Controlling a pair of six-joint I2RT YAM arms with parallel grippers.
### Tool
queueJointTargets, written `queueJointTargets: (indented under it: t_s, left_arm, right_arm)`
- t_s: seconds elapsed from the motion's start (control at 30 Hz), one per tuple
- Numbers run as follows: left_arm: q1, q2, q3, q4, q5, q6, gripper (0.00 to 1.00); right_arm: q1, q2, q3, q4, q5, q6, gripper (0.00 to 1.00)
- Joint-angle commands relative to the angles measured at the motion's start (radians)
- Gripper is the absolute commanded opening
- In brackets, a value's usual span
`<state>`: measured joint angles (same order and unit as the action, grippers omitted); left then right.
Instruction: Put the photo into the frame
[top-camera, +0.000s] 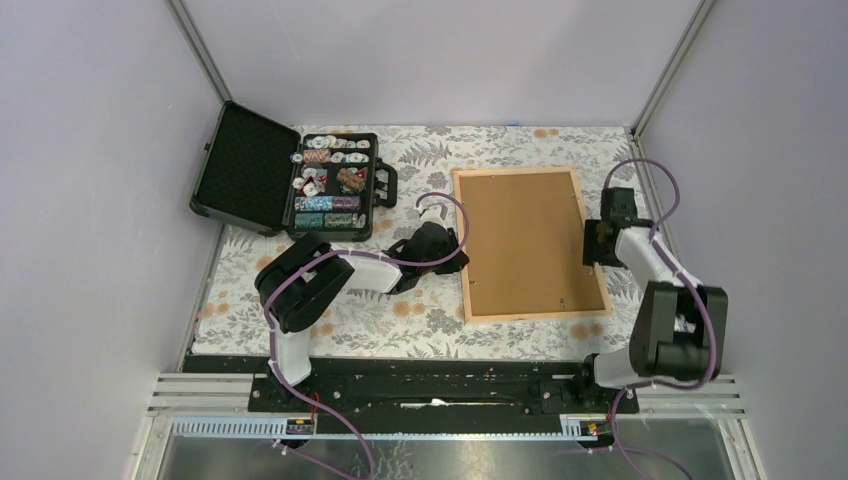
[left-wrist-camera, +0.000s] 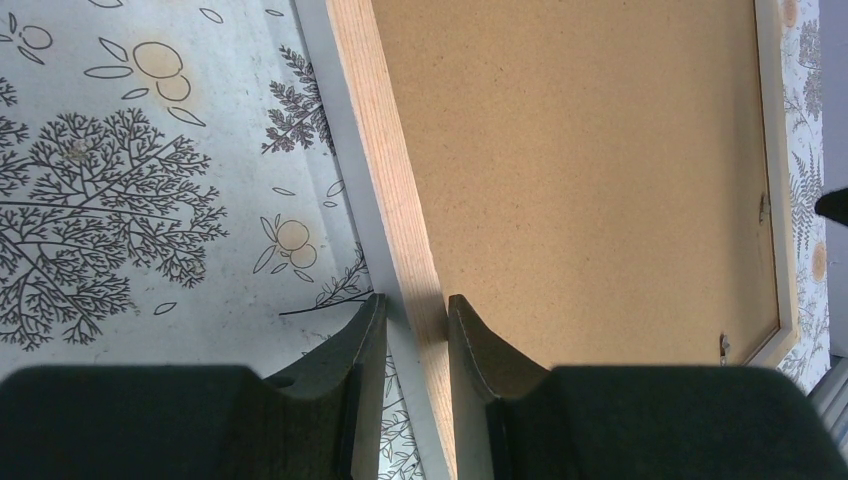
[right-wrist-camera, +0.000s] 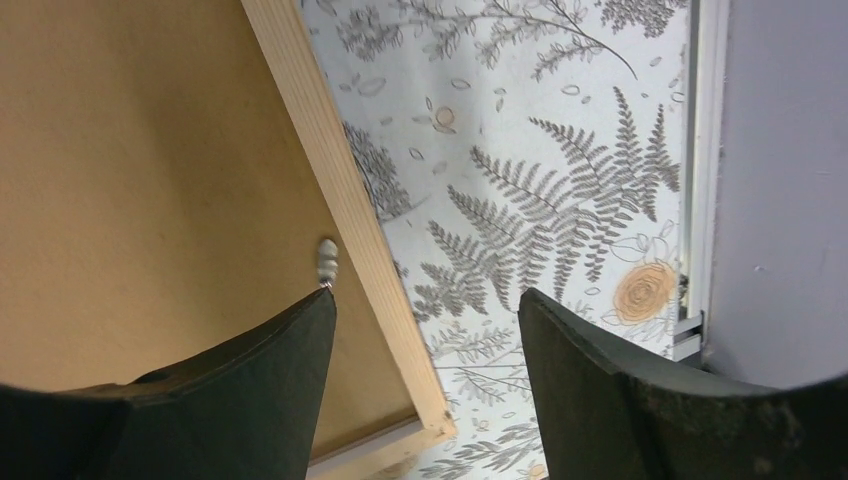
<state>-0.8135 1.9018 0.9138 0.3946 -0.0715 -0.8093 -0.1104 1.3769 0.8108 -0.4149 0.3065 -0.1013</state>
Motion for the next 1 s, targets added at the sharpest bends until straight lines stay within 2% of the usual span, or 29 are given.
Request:
queueJointTargets:
  t_s: [0.0,0.17,0.3,0.5,0.7,0.97]
  left_arm:
    - [0.027,0.047,-0.029,-0.102,-0.043,0.029,0.0]
    - [0.027,0.048,-0.032,-0.099,-0.039,0.029,0.0]
    - [0.027,0.045,-0.033,-0.099,-0.042,0.029,0.0]
    - [0.027,0.043,-0.036,-0.097,-0.04,0.027,0.0]
    - [0.028,0.046,-0.036,-0.094,-0.036,0.026,0.0]
    - [0.032,0.051,-0.036,-0.089,-0.028,0.023,0.0]
  right_arm:
    - [0.005,0.139,0.16,-0.186,-0.025,0.211,0.72]
    - [0.003,0.138,0.147,-0.169,-0.046,0.292,0.67]
    - [-0.008,0.201,0.172,-0.218,-0.054,0.339,0.65]
    - [-0.02,0.246,0.18,-0.196,-0.026,0.352,0.62]
    - [-0.05,0.241,0.187,-0.175,-0.053,0.348,0.66]
    - [-0.055,0.26,0.194,-0.149,-0.119,0.366,0.65]
